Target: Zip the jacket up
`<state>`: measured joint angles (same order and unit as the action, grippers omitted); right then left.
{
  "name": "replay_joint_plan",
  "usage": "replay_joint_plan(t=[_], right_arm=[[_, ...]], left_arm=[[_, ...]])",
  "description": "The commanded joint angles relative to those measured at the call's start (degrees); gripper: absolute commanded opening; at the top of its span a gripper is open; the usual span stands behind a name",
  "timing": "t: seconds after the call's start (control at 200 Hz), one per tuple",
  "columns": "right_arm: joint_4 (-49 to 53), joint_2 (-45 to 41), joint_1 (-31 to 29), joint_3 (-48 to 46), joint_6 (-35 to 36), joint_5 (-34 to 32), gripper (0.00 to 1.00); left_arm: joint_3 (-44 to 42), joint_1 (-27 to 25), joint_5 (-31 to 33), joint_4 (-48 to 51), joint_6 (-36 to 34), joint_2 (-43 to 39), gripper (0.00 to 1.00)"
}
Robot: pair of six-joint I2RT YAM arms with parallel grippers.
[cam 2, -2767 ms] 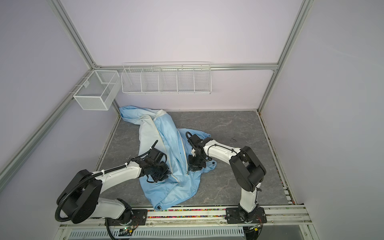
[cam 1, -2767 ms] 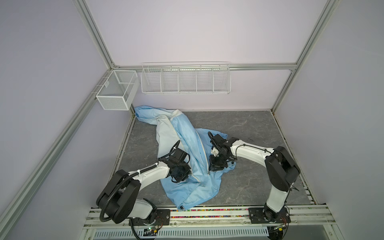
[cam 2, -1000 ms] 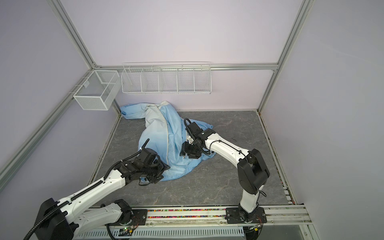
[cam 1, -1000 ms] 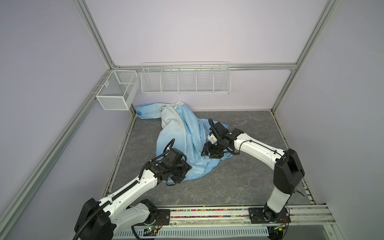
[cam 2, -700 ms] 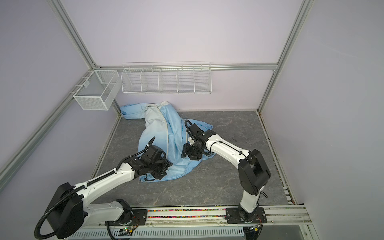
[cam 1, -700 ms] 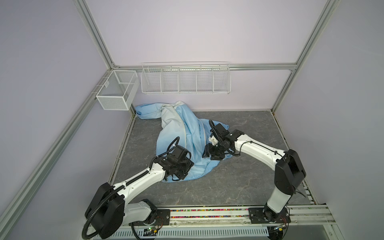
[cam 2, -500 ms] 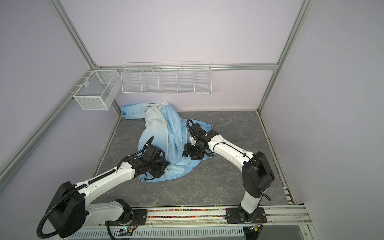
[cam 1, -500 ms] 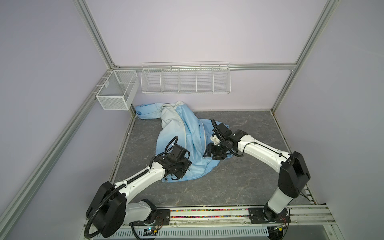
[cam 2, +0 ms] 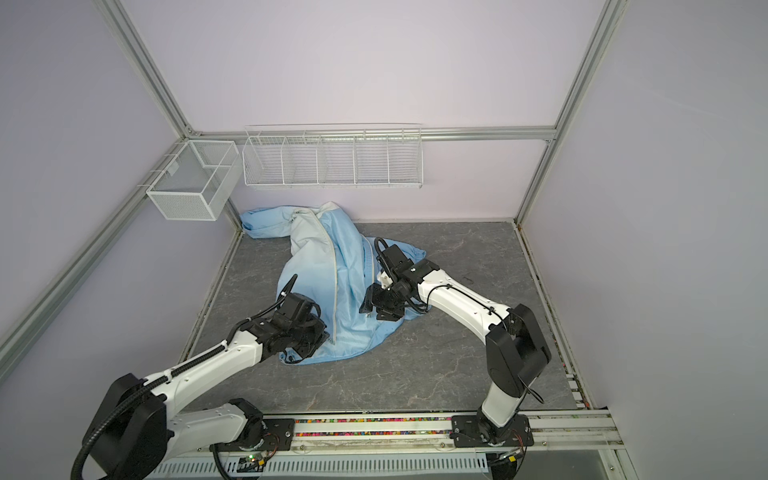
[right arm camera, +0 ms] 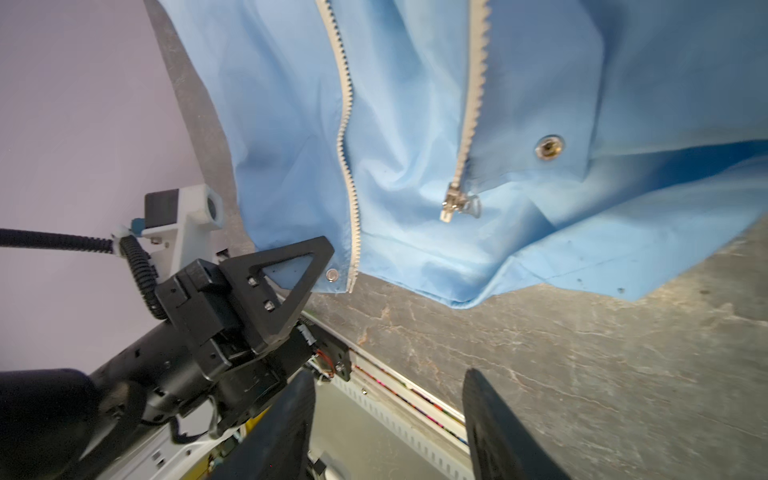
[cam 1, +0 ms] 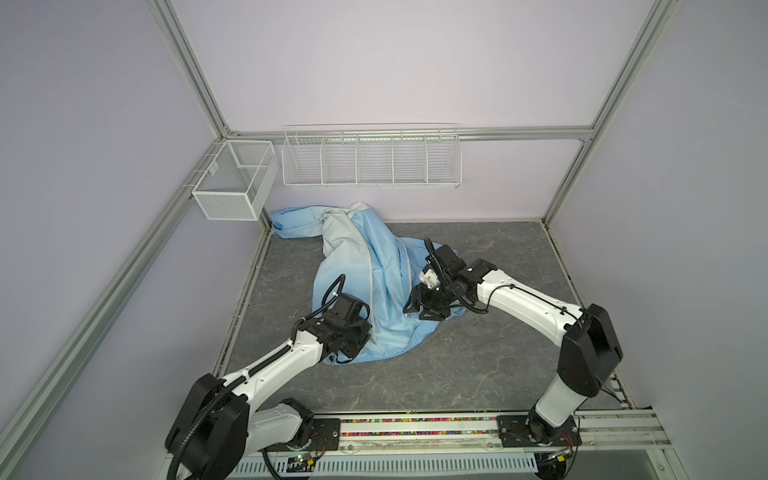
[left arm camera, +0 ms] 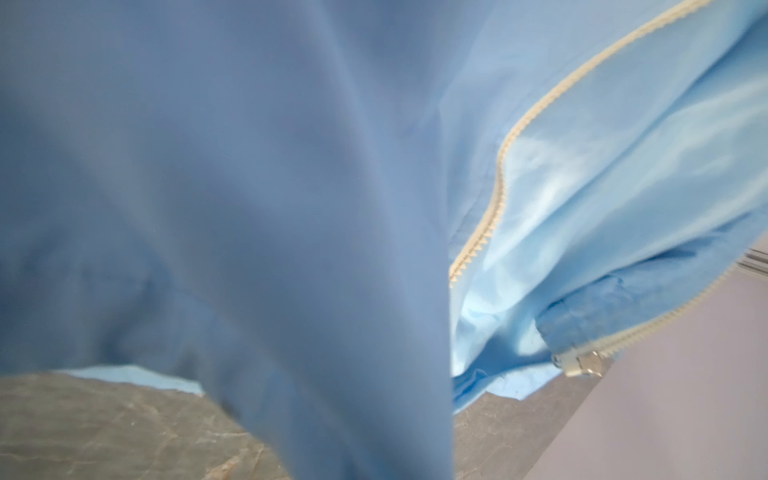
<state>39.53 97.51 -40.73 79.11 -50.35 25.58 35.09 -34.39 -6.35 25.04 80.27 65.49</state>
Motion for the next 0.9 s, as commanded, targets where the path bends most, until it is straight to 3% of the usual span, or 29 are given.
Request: replay_joint_plan(t=[0.0,0.3,0.625,0.76,0.895], right_arm=[[-8.62,-1.36,-0.59,-1.84,-10.19,6.98,0.63],[-25.33,2.09,-1.36,-4.26,-27.98,11.04,0.65],[-32.94,6.49,-2.6,-3.2,-34.96,11.43,0.71],[-34.25,7.77,-2.86,-1.97,-35.71,12.05,0.65],[-36.3,8.69,-2.94,-1.86,-36.05,12.32,0.47]], left_arm=[[-4.06,0.28,0.79,-8.0,-0.57,-7.95,0.0],[-13.21,0.02,2.89,-25.73,0.3,-21.81,0.0],[-10.67,0.07,2.87,-33.54,0.4,-19.37,0.0],[-10.18,0.03,2.13,-34.44,0.59,-18.12,0.0],[-10.42,0.07,2.22,-34.61,0.89,-18.37,0.0]])
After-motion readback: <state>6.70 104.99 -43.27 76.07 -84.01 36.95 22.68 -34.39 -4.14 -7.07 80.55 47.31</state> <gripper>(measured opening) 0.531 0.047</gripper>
